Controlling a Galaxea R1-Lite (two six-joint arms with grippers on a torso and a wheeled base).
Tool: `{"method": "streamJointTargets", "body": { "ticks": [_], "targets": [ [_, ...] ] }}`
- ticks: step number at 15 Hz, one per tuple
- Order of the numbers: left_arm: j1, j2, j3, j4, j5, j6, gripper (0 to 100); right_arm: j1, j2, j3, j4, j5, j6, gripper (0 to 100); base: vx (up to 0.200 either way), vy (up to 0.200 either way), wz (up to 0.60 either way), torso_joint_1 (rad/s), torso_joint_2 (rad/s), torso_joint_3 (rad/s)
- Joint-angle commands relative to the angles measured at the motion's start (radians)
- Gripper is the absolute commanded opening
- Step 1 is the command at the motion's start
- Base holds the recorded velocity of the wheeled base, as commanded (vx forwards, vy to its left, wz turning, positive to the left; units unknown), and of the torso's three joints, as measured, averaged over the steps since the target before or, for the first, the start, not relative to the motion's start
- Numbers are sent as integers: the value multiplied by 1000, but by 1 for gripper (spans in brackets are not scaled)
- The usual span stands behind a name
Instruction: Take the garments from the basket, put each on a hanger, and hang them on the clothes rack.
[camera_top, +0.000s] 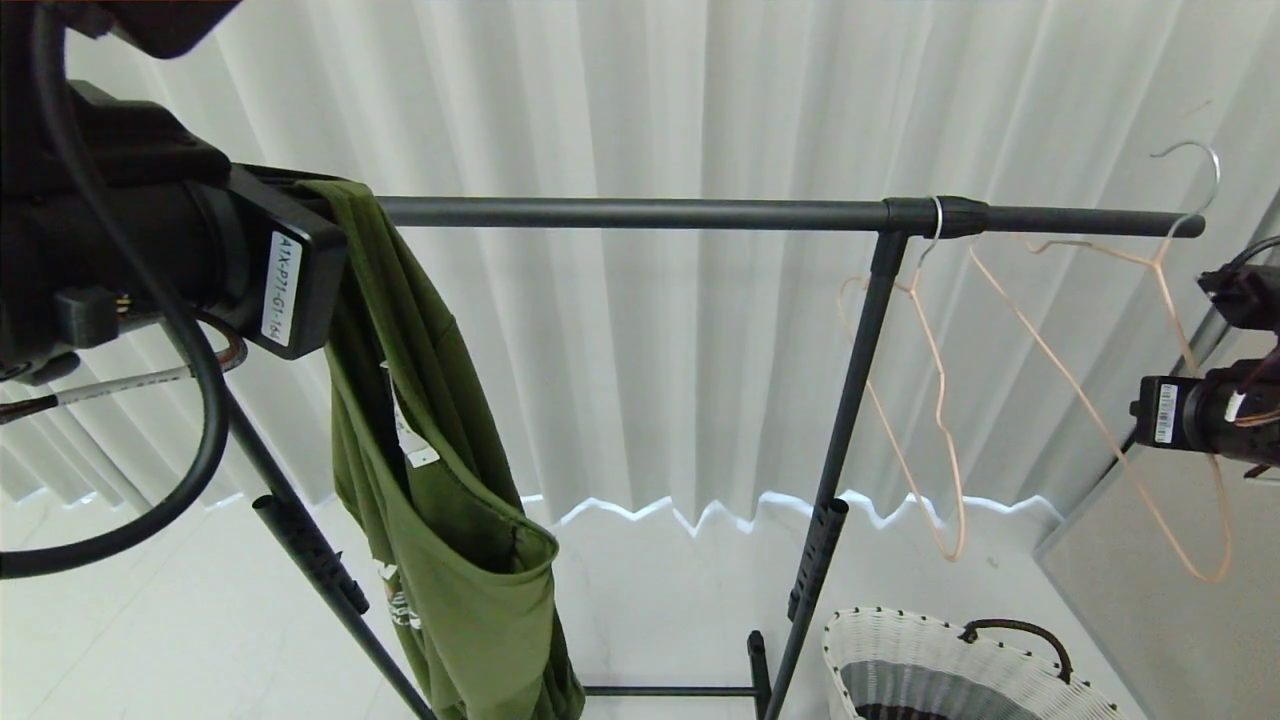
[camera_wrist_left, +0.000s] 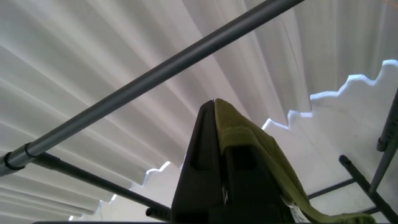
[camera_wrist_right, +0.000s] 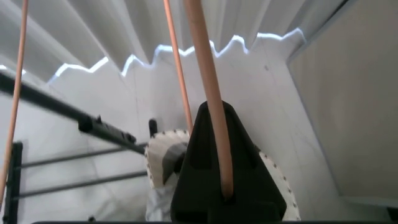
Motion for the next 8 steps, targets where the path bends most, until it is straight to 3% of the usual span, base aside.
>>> {"method": "streamJointTargets", "body": {
  "ticks": [1, 8],
  "targets": [
    [1, 2, -1, 0, 1, 0, 0, 1, -89, 27, 29, -2, -2, 0, -200, 0, 0, 7, 2, 7],
    [2, -1, 1, 0, 1, 0, 0, 9, -216, 141, 82, -2, -88, 0, -200, 0, 0, 0, 2, 2]
  ]
}}
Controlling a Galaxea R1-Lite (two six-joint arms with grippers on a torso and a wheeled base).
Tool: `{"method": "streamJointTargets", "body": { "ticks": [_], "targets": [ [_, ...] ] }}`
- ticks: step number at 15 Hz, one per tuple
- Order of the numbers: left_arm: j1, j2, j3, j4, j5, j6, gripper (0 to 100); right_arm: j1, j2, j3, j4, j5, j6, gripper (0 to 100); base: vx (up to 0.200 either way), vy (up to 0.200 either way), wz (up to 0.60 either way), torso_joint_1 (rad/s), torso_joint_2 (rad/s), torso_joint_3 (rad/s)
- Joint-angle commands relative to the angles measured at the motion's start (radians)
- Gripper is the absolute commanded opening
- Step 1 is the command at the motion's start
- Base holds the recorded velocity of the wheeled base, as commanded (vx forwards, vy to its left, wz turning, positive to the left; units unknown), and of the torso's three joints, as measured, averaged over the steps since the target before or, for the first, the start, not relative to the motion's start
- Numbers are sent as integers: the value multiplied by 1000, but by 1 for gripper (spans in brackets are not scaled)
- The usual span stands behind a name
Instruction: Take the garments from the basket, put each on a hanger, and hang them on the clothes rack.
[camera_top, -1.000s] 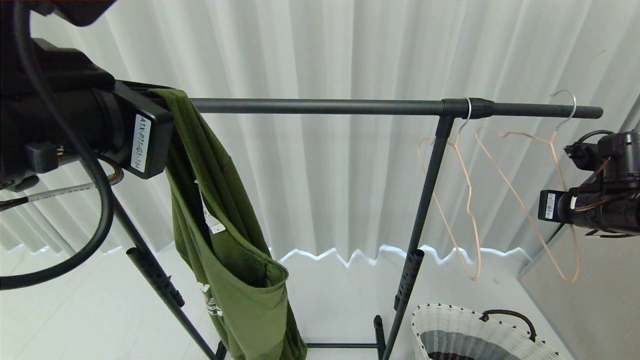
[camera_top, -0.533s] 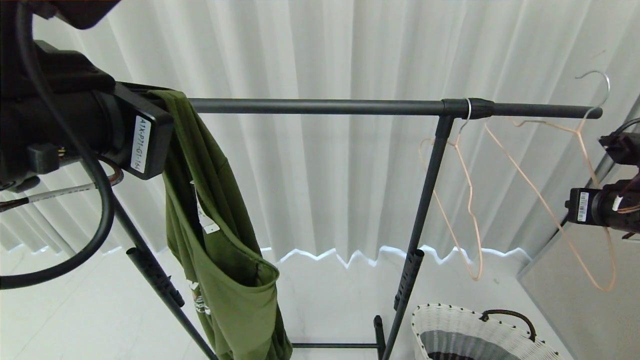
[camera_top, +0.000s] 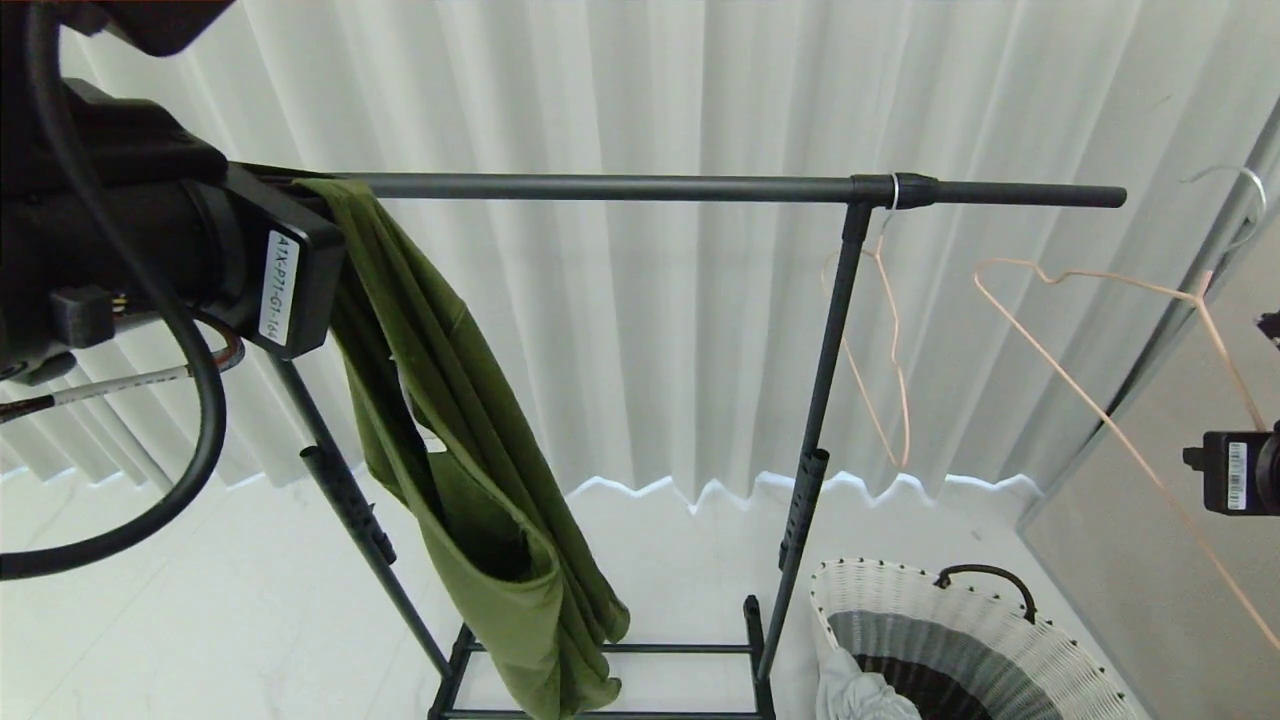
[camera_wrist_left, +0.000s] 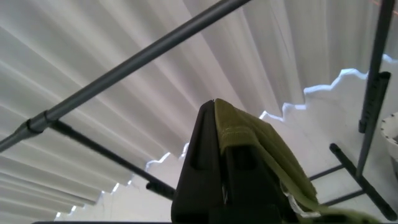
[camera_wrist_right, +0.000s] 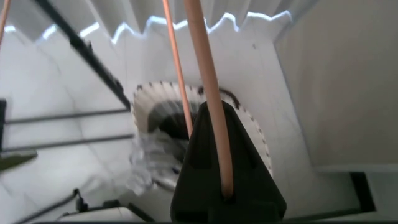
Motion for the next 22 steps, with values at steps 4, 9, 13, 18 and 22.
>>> {"method": "streamJointTargets", "body": {
  "ticks": [4, 9, 13, 18, 22],
  "targets": [
    [0, 1, 3, 0, 1, 0, 0, 22, -58, 22, 13, -32, -6, 0, -150, 0, 0, 3, -1, 2],
    [0, 0, 9, -1, 1, -2, 0, 43, -62, 21, 7, -32, -4, 0, 0, 0, 0, 0, 0, 0],
    [0, 0, 7, -7, 1, -2, 0, 45, -75, 19, 4, -32, -2, 0, 0, 150, 0, 1, 5, 3],
    [0, 7, 9, -18, 1, 0, 0, 45, -85, 16, 1, -30, -1, 0, 0, 200, 0, 2, 0, 1],
    [-1, 9, 12, -18, 1, 0, 0, 51, -119, 13, -8, -29, -6, 0, 0, 200, 0, 1, -1, 4]
  ]
}}
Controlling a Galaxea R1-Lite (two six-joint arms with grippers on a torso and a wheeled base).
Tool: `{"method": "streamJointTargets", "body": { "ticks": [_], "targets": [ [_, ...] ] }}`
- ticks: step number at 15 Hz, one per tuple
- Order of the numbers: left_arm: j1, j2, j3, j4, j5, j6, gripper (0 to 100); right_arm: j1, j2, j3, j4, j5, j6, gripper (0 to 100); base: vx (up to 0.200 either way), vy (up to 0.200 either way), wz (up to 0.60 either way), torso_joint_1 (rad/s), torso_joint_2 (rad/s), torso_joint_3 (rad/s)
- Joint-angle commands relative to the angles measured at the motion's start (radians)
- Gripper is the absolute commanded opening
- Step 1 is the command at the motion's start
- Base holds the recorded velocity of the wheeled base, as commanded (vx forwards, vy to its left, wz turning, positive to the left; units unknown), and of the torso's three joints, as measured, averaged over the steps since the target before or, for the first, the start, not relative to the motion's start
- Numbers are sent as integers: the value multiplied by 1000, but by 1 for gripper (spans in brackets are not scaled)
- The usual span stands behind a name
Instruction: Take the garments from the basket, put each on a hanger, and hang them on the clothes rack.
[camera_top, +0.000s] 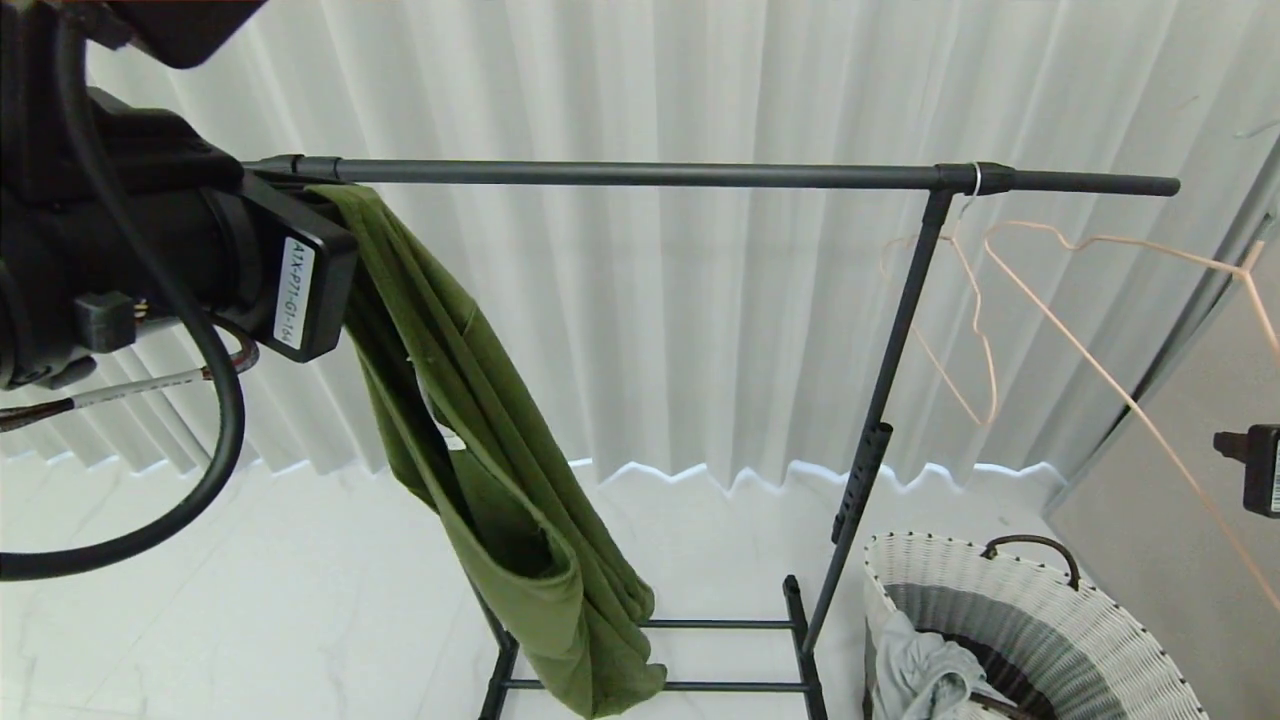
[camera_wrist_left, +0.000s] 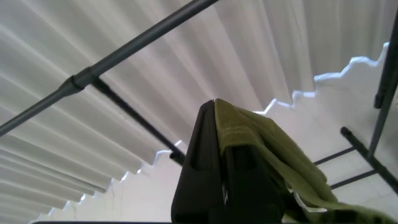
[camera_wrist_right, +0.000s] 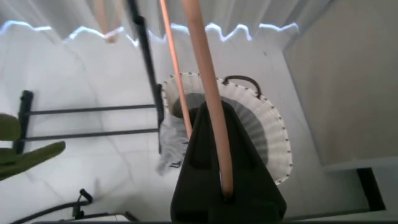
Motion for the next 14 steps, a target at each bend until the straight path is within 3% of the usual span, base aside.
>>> {"method": "streamJointTargets", "body": {
  "ticks": [1, 5, 12, 14],
  "targets": [
    [1, 4, 0, 0, 0, 0, 0, 15, -26, 1, 7, 1, 0, 0, 0, 200, 0, 2, 7, 2],
    [-1, 1, 40, 0, -1, -2, 0, 108, -41, 1, 8, 1, 0, 0, 0, 50, 0, 1, 1, 2],
    [35, 8, 80, -1, 14, -5, 0, 524, -3, 1, 10, 5, 1, 0, 0, 0, 0, 0, 0, 0],
    [48, 28, 78, -1, 55, -9, 0, 616, 19, -6, 7, 7, 3, 0, 0, 0, 0, 0, 0, 0]
  ]
}}
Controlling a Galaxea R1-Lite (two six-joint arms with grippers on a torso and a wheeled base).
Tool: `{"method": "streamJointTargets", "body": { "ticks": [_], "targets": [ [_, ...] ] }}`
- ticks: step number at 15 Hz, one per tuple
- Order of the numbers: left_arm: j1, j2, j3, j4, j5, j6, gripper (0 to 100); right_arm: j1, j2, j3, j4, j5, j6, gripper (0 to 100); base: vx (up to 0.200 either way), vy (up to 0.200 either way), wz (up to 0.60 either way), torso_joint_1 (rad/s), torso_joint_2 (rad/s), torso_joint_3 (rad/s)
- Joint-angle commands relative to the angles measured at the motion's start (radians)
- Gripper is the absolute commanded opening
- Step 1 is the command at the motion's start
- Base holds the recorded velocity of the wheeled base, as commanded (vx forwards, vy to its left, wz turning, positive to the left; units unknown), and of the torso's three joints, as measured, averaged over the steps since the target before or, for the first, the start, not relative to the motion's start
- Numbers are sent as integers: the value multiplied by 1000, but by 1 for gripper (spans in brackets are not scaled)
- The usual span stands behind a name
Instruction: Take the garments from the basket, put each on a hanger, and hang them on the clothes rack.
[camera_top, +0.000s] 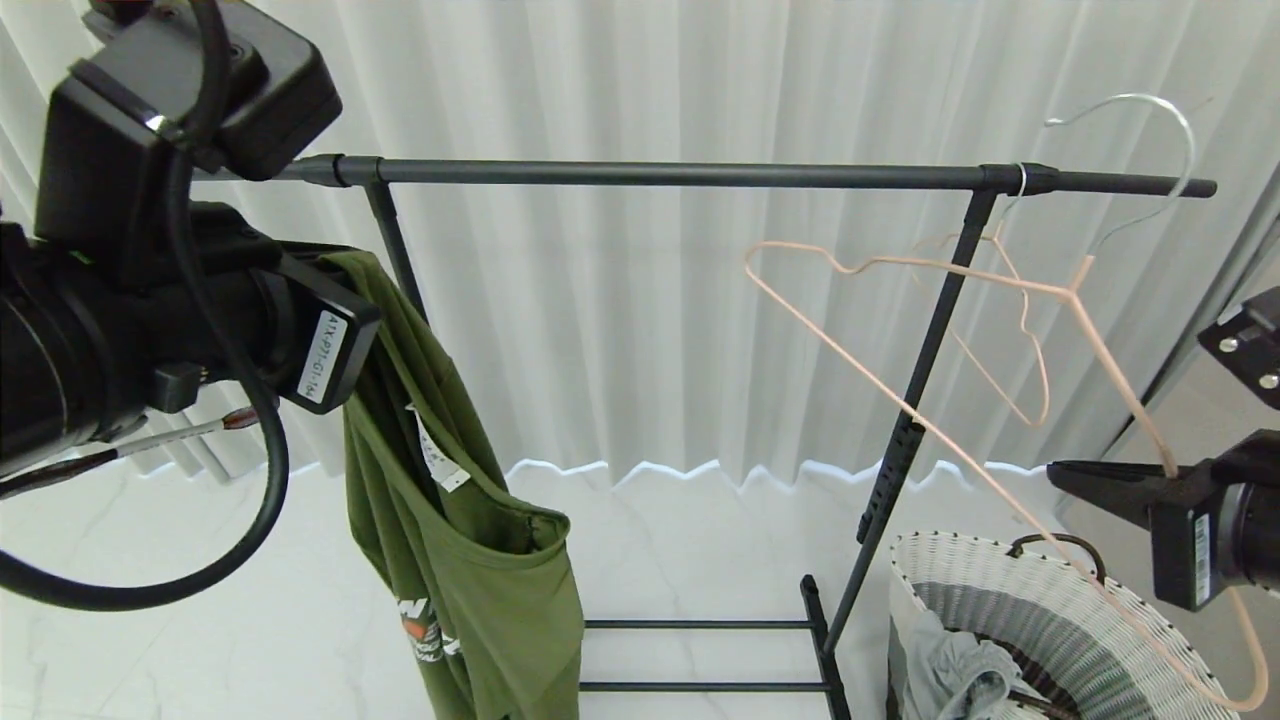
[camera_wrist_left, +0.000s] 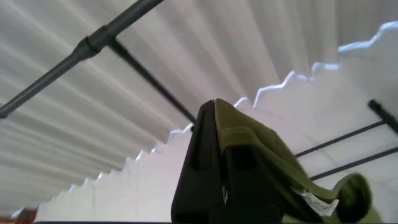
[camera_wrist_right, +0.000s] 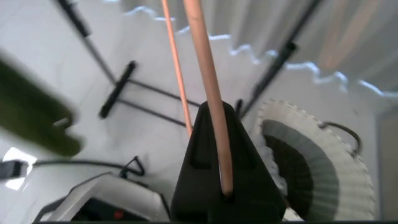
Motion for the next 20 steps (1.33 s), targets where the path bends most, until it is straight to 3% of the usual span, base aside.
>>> {"method": "streamJointTargets", "body": {
  "ticks": [1, 3, 5, 8, 11, 20],
  "targets": [
    [14, 30, -3, -3, 17, -9, 0, 111, 36, -9, -2, 3, 3, 0, 0, 0, 0, 0, 0, 0],
    [23, 82, -12, -17, 24, -81, 0, 160, 33, -9, 0, 58, 5, 0, 0, 0, 0, 0, 0, 0],
    [23, 173, -69, -17, 83, -197, 0, 195, 21, -16, 3, 165, 0, 0, 0, 0, 0, 0, 0, 0],
    [31, 271, -161, -17, 157, -294, 0, 267, 23, -24, 4, 179, 0, 0, 0, 0, 0, 0, 0, 0],
    [29, 303, -216, -17, 157, -303, 0, 316, 30, -24, 24, 179, 0, 0, 0, 0, 0, 0, 0, 0],
    [-45, 286, -227, -18, 155, -311, 0, 269, 116, -41, -25, 167, 3, 0, 0, 0, 0, 0, 0, 0]
  ]
}}
